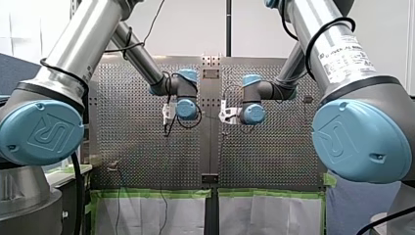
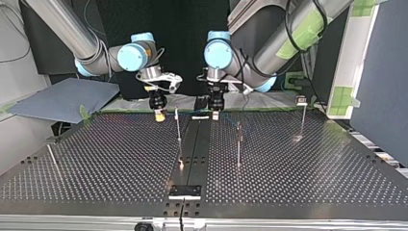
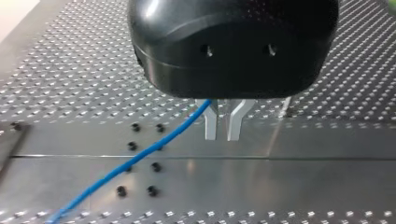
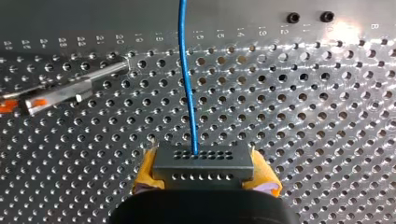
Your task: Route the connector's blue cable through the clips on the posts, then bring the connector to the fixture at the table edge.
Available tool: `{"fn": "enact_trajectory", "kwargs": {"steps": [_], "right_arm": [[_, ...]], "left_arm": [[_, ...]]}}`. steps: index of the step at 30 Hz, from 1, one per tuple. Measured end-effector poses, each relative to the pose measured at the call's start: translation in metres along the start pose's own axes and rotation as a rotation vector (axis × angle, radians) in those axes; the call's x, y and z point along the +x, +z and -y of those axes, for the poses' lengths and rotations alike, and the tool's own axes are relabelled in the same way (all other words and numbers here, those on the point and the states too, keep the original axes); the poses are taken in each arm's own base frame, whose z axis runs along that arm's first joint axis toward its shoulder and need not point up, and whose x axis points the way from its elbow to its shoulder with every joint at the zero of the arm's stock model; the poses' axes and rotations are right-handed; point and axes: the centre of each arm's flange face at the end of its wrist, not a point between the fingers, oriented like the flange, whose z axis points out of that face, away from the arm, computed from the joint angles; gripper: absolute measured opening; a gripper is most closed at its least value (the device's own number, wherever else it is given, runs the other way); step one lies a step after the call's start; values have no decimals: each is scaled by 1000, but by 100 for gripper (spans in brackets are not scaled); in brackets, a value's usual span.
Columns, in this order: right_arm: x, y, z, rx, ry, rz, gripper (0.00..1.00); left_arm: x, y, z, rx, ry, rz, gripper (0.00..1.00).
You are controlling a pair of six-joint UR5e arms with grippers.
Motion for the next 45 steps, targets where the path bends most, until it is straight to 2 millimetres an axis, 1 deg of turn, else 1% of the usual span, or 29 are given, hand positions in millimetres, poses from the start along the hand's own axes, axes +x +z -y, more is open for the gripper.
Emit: {"fn": "enact_trajectory", "kwargs": {"steps": [4, 13, 16, 22, 29, 38, 42, 45], "right_arm": [[-3, -3, 2, 2, -2, 12, 0], [-12, -10, 5, 2, -4, 36, 0], [-18, -15, 5, -4, -4, 40, 0], [-30, -25, 2, -36, -10, 65, 0], [-46, -38, -6, -73, -11, 80, 0], [-67, -55, -14, -86, -8, 90, 0], [-70, -58, -16, -90, -10, 93, 0], [-72, -59, -17, -93, -11, 95, 0]], "left_arm": [[13, -3, 2, 8, 5, -11, 14], [21, -7, 4, 16, 3, -8, 14], [25, -9, 6, 19, 7, -15, 14], [41, -11, 12, 30, 18, -31, 14], [44, -16, 18, 43, 18, -31, 14], [44, -26, 30, 67, 19, -30, 14], [47, -30, 33, 76, 18, -33, 14], [56, -31, 34, 77, 23, -43, 14]]}}
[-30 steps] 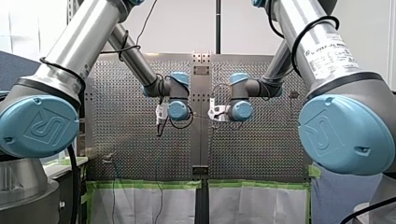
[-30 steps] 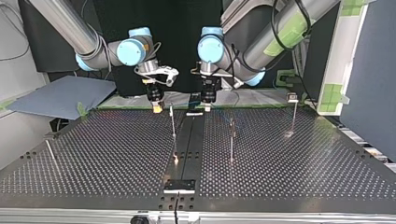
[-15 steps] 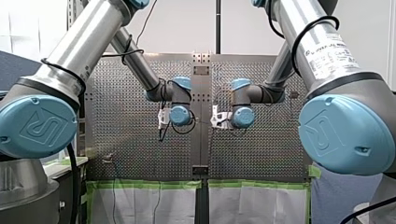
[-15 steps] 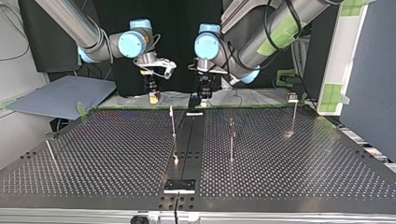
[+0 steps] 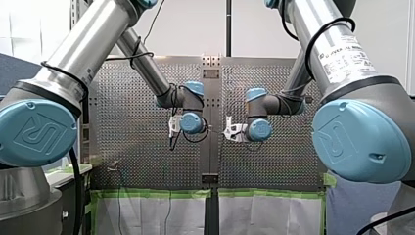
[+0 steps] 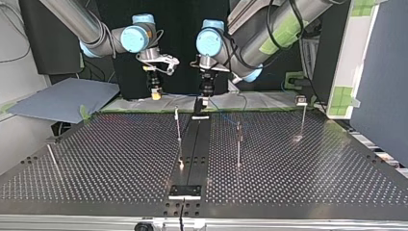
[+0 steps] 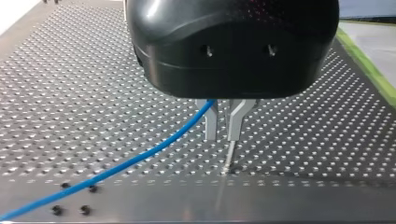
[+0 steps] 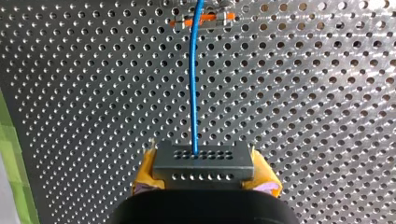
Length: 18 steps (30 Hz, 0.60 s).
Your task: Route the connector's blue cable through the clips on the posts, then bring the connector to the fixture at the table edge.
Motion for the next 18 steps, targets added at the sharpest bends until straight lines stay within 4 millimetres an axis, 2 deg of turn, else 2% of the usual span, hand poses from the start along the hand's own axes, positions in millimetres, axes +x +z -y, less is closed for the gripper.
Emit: {"fn": "enact_trajectory", "kwargs": {"steps": [6, 13, 18], "right_arm": [[-2, 0, -5, -9, -4, -4, 0], [-6, 0, -14, -28, -14, -4, 0], [-16, -1, -24, -49, -13, -11, 0]], "left_arm": [[21, 3, 3, 0, 4, -13, 14], [23, 7, 2, -4, -6, -7, 14], [24, 8, 2, -3, -9, -6, 14]]}}
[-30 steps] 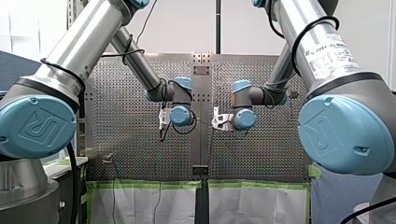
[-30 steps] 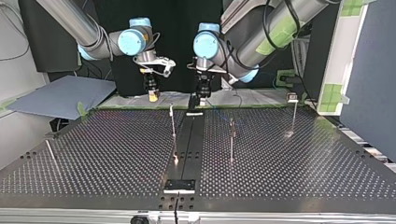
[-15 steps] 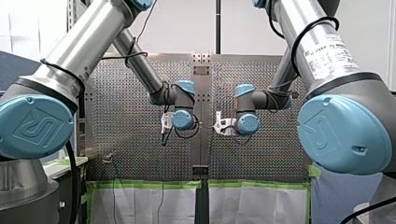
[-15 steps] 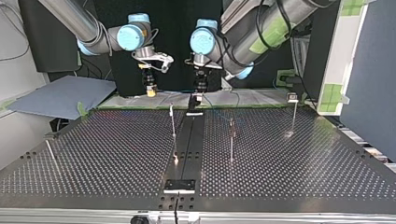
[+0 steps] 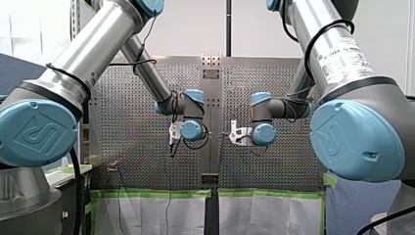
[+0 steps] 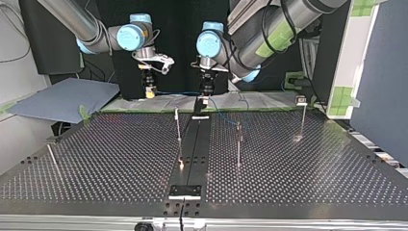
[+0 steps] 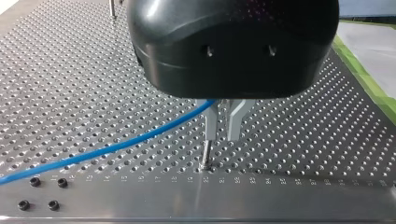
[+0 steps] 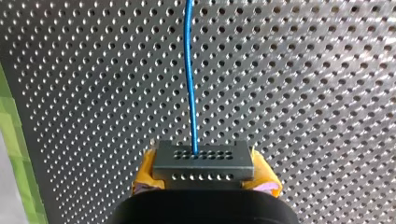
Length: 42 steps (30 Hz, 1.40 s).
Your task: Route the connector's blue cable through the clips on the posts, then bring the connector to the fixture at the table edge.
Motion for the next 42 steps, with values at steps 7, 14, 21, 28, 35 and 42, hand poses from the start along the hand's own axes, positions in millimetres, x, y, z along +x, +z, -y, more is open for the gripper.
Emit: {"fn": "enact_trajectory", "kwargs": {"steps": [7, 14, 21, 28, 35, 42], "right_arm": [[-16, 8, -11, -20, 3, -14, 0], [-19, 16, -22, -28, 9, -39, 0], [-19, 21, -28, -19, 12, -56, 0], [-18, 27, -34, -4, 13, -85, 0], [-16, 34, -44, 6, 16, -102, 0], [-11, 42, -55, 1, 25, -112, 0]], "left_arm": [[0, 1, 0, -1, -2, 4, 14], [2, 2, -1, 2, -2, 3, 14], [18, 6, 3, 4, 2, -4, 14], [17, 11, 3, 0, -11, 9, 14], [16, 13, 0, -8, -20, 12, 14], [13, 17, 1, -12, -29, 22, 14]]}}
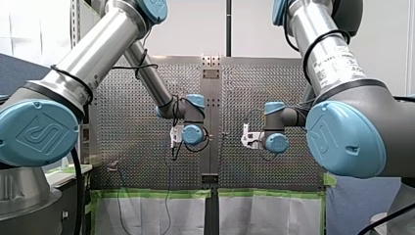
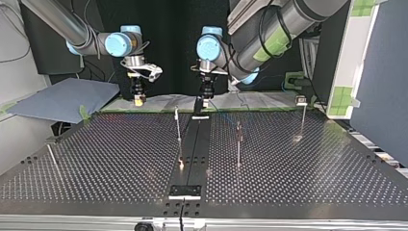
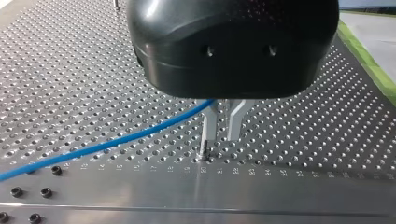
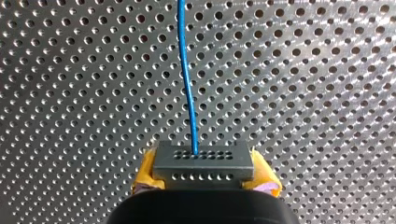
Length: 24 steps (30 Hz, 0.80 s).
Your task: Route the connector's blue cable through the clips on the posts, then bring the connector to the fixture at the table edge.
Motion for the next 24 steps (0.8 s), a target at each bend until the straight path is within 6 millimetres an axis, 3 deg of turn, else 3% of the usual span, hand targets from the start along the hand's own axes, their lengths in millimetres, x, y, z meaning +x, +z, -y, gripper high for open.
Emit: {"fn": "enact_trajectory", "kwargs": {"steps": [14, 24], "right_arm": [[0, 13, -20, -2, 10, 1, 0], [2, 19, -27, 3, 17, 1, 0]], "left_arm": [[-1, 1, 4, -21, 33, 29, 14], [14, 7, 12, -42, 107, 44, 14]]}}
